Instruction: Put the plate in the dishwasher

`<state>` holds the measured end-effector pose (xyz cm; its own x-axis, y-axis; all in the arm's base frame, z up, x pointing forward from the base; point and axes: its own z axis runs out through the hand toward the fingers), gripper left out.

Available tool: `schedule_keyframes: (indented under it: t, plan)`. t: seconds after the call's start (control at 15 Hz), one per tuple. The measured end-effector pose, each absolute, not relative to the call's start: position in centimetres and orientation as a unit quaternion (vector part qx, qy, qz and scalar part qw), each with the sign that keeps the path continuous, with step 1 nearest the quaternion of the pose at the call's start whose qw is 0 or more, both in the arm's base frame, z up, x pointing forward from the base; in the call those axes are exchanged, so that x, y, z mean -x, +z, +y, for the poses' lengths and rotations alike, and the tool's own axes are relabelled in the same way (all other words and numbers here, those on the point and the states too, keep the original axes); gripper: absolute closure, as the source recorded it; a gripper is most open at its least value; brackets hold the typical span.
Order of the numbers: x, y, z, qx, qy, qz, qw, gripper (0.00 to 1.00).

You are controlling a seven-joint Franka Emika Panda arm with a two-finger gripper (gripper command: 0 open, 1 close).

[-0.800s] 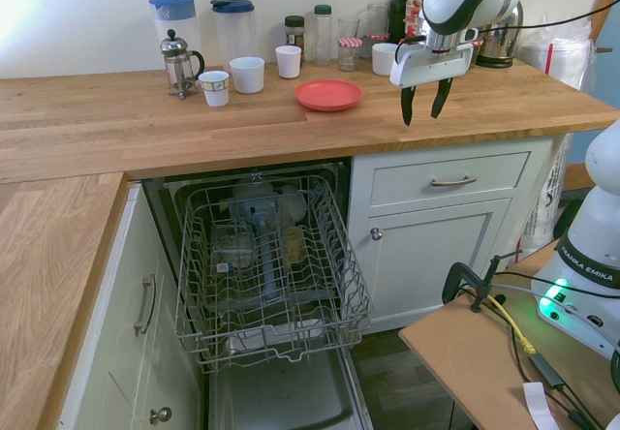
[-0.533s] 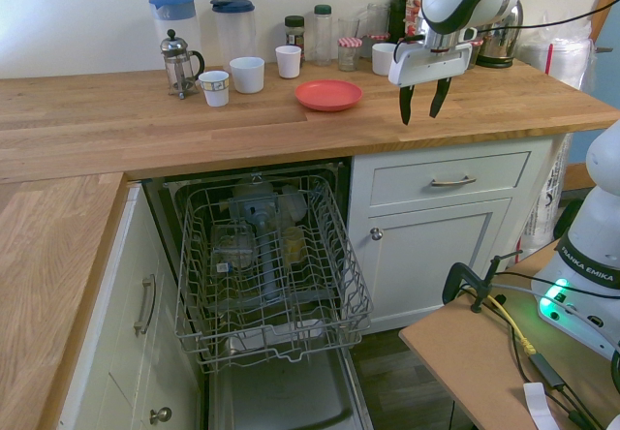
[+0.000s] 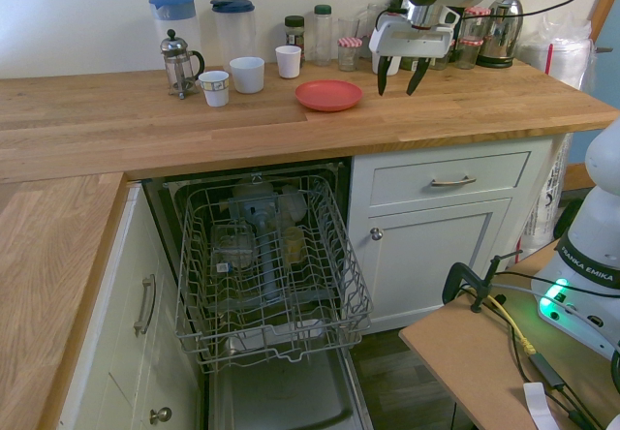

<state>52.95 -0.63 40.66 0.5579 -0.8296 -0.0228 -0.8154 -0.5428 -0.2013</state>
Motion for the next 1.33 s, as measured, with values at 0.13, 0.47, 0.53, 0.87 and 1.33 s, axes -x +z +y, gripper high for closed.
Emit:
schedule_keyframes:
  t: [0.13, 0.47, 0.53, 0.87, 1.33]
  plan:
    - [-56.5, 40.0, -1.5, 0.867, -0.035, 0.485, 0.11, 0.0]
    - [-64.5, 36.5, -4.2, 0.832, -0.03, 0.534, 0.149, 0.0]
    - [-65.4, 35.9, -4.3, 0.826, -0.026, 0.54, 0.159, 0.0]
    - [-66.8, 33.8, -4.6, 0.812, -0.008, 0.552, 0.188, 1.0]
    - [-67.0, 33.4, -4.6, 0.812, -0.003, 0.546, 0.208, 1.0]
